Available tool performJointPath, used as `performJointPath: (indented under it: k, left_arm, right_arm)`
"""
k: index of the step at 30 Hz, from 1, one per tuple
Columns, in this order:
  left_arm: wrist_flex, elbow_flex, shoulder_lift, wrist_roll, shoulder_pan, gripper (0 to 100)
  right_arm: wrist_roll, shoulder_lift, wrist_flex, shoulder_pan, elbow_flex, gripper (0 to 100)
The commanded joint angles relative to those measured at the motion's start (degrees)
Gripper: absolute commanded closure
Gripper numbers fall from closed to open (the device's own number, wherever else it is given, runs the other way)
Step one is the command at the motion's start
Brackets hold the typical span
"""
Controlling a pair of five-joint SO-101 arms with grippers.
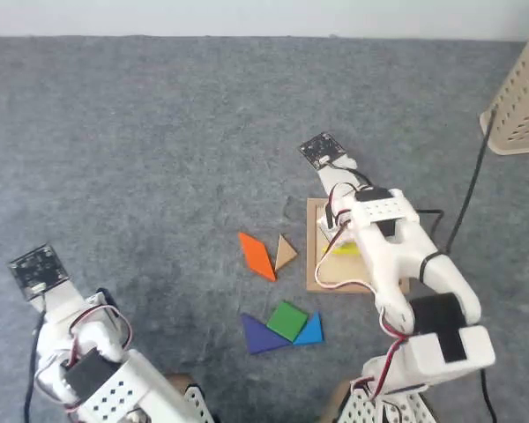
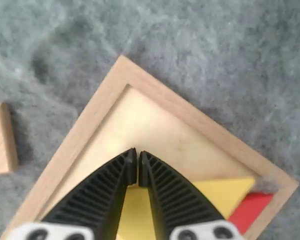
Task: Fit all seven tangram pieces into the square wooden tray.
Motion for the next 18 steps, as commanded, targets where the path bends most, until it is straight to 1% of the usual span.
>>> performJointPath:
  k: [1, 3, 7, 12, 18]
  left_arm:
    - [0.18, -1.10, -0.62, 0.53, 0.09, 77]
    - [0.18, -1.10, -0.62, 0.53, 0.09, 77]
    - [0.18, -1.10, -0.62, 0.53, 0.09, 77]
    - [0.18, -1.10, -0.62, 0.53, 0.09, 77]
    - [0.18, -1.10, -0.62, 0.53, 0.09, 77]
  right_arm:
    - [-1.76, -0.75, -0.57, 2.51, -2.81, 98.7]
    - [-5.27, -2.07, -0.57, 4.18, -2.81, 98.7]
    - [-9.67, -5.32, -0.84, 6.73, -2.73, 98.8]
    - [-15.47, -12.00, -0.66, 7.16, -2.55, 98.8]
    - [-15.91, -22.11, 2.42, 6.90, 2.46, 98.8]
